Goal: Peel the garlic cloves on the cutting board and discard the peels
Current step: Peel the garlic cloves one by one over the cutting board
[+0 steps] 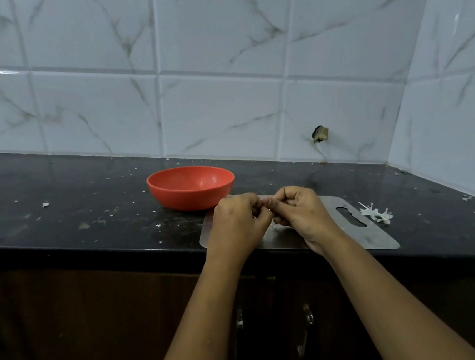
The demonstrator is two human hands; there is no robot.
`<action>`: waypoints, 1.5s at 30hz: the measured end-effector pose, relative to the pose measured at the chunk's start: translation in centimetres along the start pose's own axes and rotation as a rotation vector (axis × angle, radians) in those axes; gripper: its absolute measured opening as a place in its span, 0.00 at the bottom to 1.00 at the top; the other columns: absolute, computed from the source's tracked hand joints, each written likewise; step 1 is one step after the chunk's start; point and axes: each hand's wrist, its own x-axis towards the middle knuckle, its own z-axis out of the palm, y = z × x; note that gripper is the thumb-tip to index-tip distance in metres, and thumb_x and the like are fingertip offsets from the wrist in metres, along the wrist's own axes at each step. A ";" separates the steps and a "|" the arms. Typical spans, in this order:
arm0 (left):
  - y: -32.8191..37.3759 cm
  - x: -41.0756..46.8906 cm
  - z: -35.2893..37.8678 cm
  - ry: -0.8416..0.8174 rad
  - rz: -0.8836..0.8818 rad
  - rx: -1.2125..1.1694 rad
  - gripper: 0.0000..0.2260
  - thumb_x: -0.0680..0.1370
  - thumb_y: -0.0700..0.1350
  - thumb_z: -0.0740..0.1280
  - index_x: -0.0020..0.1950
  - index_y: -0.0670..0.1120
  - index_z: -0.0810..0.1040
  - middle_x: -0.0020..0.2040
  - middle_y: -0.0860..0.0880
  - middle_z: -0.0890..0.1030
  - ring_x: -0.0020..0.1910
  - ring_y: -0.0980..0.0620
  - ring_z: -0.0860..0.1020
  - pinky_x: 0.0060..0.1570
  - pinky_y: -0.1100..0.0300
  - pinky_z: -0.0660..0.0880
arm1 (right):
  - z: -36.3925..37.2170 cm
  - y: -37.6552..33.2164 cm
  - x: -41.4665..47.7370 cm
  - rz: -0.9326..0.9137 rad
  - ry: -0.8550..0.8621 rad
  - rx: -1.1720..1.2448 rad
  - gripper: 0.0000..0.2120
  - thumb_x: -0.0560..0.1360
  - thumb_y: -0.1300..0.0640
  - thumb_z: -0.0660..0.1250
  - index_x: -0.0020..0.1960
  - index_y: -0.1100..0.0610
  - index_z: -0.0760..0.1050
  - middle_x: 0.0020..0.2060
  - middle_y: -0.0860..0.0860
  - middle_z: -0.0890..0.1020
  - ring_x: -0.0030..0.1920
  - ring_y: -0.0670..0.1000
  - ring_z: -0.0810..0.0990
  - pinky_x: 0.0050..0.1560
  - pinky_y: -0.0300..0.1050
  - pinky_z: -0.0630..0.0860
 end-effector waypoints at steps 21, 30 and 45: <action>-0.1 0.1 -0.1 0.042 -0.050 -0.099 0.08 0.73 0.44 0.71 0.35 0.44 0.80 0.28 0.56 0.76 0.28 0.59 0.74 0.32 0.61 0.72 | 0.0 -0.2 -0.1 0.007 0.006 0.014 0.06 0.75 0.60 0.69 0.41 0.61 0.79 0.27 0.50 0.79 0.28 0.43 0.75 0.31 0.33 0.72; 0.0 0.6 -0.5 0.029 -0.237 -0.234 0.07 0.72 0.41 0.70 0.34 0.48 0.81 0.30 0.53 0.80 0.31 0.54 0.80 0.37 0.50 0.80 | 0.1 -0.3 -0.2 0.010 -0.022 0.028 0.06 0.78 0.60 0.66 0.44 0.62 0.79 0.30 0.49 0.80 0.30 0.44 0.75 0.32 0.34 0.71; 0.0 0.9 -1.1 -0.116 -0.360 -0.356 0.04 0.74 0.41 0.71 0.41 0.50 0.82 0.33 0.51 0.83 0.31 0.52 0.82 0.40 0.51 0.82 | -0.3 -0.4 -0.1 0.024 -0.025 0.126 0.06 0.78 0.63 0.65 0.46 0.64 0.80 0.35 0.52 0.83 0.33 0.44 0.78 0.34 0.35 0.74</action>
